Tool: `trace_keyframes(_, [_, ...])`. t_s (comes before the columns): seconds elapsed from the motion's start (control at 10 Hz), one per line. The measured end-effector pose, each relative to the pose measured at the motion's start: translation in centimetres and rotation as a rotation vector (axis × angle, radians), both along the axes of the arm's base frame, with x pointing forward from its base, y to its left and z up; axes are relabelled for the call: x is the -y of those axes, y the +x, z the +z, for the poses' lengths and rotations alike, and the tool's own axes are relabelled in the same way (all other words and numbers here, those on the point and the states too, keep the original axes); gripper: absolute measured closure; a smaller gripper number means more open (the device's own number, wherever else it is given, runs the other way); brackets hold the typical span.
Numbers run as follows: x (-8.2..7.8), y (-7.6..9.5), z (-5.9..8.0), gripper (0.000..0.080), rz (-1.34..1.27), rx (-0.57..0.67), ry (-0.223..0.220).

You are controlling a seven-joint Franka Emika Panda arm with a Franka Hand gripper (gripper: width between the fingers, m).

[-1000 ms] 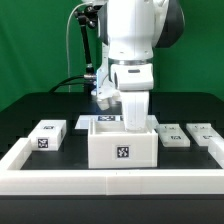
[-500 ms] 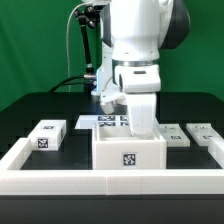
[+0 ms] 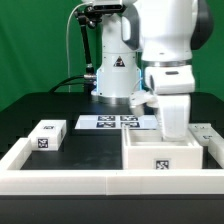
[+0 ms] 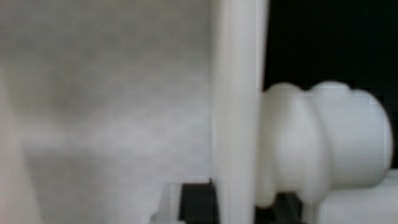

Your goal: Assemble cabinet

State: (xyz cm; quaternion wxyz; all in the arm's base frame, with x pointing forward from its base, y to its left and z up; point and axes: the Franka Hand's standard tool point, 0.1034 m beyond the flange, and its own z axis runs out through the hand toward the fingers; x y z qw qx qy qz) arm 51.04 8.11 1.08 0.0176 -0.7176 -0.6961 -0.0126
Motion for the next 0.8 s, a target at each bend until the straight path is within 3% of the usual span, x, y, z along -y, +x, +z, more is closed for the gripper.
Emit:
trace_keyframes(0.1, [-0.7,0.7,-0.1,0.0762,0.011,-0.001,0.0])
trace_keyframes(0.3, [-1.2,0.7,-0.1,0.0762,0.02,-0.038,-0.007])
trace_keyframes(0.6, [-3.4,0.6,0.1,0.0762,-0.032,-0.044,-0.004])
trace_keyframes(0.8, [-3.4,0.6,0.2,0.0762,-0.035,-0.057,-0.011])
